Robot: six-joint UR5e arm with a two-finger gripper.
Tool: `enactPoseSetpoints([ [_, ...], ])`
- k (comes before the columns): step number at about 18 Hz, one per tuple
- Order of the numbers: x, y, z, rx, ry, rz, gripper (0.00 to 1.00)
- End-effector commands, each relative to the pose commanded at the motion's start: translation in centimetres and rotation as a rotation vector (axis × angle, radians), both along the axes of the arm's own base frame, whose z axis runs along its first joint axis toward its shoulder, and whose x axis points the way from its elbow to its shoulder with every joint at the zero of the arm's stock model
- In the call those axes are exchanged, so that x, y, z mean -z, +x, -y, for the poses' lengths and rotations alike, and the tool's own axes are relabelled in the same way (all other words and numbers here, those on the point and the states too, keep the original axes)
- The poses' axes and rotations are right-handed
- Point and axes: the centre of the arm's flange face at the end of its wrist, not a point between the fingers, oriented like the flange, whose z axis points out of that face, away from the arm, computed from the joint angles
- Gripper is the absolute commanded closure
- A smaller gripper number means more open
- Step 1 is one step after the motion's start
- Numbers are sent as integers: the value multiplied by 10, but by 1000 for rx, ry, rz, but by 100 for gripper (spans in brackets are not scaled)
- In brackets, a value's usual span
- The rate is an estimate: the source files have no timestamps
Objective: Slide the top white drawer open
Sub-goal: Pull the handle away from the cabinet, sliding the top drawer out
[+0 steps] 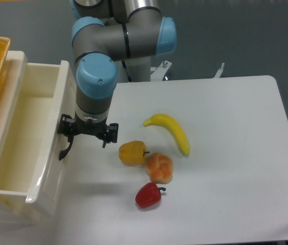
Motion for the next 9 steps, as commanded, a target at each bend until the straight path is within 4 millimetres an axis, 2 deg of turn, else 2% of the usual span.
enactPoseSetpoints([
  [9,-3,-16,8,5,-15,-39,0],
])
